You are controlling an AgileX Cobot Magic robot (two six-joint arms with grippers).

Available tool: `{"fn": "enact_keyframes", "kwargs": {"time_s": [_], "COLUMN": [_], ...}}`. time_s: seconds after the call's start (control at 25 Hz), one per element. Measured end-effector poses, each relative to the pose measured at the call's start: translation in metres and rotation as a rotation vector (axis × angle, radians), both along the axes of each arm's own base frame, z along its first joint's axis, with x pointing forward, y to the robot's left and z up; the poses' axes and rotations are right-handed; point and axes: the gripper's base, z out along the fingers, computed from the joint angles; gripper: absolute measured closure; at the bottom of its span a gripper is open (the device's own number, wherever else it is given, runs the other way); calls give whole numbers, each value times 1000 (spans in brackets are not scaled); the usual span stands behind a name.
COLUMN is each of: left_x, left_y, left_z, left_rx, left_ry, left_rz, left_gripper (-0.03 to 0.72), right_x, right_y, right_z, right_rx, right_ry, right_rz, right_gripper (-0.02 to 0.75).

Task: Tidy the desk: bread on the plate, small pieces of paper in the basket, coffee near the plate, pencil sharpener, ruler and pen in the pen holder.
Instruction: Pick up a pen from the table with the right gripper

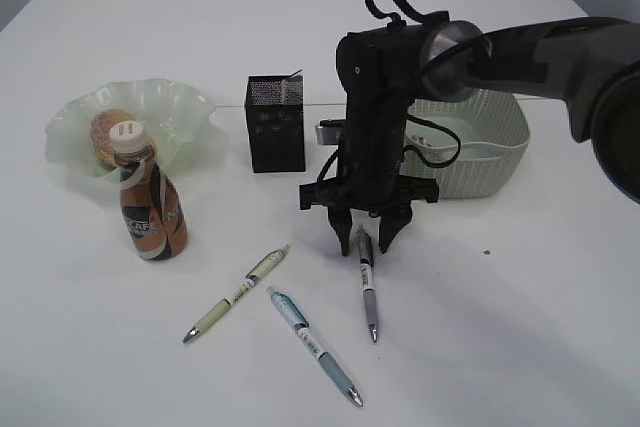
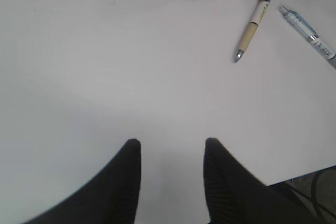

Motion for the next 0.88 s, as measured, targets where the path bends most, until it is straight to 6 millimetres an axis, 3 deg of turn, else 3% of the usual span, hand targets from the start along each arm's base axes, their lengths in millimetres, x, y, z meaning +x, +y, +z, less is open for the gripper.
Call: {"fn": "enact_keyframes", "kwargs": {"time_s": [0.52, 0.88], "left_x": [1, 2], "left_y": [0, 0], "left_z": [0, 1], "left_rx": [-1, -4], "left_ry": [-8, -24], "left_rz": [1, 4], "left_gripper": [390, 390], "right_x": [0, 0], "right_y": [0, 0], "right_z": [-1, -1], "right_rx": [-1, 0], "right_ry": [1, 1], "right_rz": [0, 5], "right_gripper": [432, 572]}}
